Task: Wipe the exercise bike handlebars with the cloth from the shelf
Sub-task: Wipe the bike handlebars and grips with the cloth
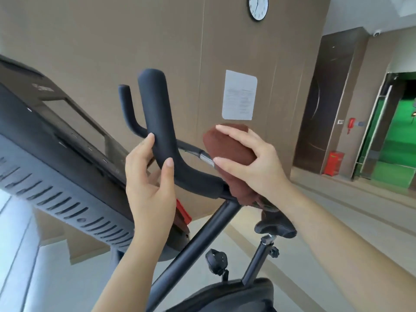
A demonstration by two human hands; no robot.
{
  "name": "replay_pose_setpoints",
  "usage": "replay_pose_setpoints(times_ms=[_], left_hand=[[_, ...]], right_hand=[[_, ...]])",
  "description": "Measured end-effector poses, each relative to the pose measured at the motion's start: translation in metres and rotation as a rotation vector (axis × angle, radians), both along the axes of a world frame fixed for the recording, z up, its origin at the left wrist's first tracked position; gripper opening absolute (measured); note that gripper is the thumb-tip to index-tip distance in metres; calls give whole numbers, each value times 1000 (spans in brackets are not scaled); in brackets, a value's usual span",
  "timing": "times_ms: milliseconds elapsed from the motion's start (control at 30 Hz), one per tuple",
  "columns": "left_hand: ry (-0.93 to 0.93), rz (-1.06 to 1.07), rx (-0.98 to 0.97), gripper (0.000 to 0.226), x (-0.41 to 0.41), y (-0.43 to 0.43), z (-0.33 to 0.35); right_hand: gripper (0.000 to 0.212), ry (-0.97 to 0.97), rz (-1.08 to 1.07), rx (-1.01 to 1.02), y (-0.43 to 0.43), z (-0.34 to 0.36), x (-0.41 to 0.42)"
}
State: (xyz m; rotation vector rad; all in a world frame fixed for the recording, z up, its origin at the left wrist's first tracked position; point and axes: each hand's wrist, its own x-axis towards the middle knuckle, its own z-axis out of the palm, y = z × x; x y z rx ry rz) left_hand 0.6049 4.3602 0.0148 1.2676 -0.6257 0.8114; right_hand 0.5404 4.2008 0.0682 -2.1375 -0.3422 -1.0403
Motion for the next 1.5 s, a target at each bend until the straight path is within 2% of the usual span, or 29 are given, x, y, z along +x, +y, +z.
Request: replay_pose_setpoints(times_ms=[100,267,400,500,600,767,933,1167,1367,1500], left_hand=[[30,25,-67,50,0,-7,0],[53,27,-146,46,-2,-12,1],[63,87,-220,45,-4,-21,2],[44,147,-255,40,-3,-30,3],[23,167,-287,40,0,-33,1],[6,177,-313,40,3,-31,0],[-2,204,-277,42,1,-29,0],[28,250,-272,43,-2,-29,0],[78,360,-256,40,-6,-38,3],[120,392,-296,43,-8,-41,4]], right_hand=[[49,188,140,-85,15,7,25],[51,327,223,-224,0,6,33],[50,360,264,-385,-20,3,26],[48,348,313,-421,-27,7,27],[47,312,397,-319,-25,12,39],[48,26,588,120,9,31,75],[39,-37,729,264,35,22,92],[56,22,835,155,20,13,95],[55,50,950,115,10,11,100],[57,92,1040,3,-1,10,105]])
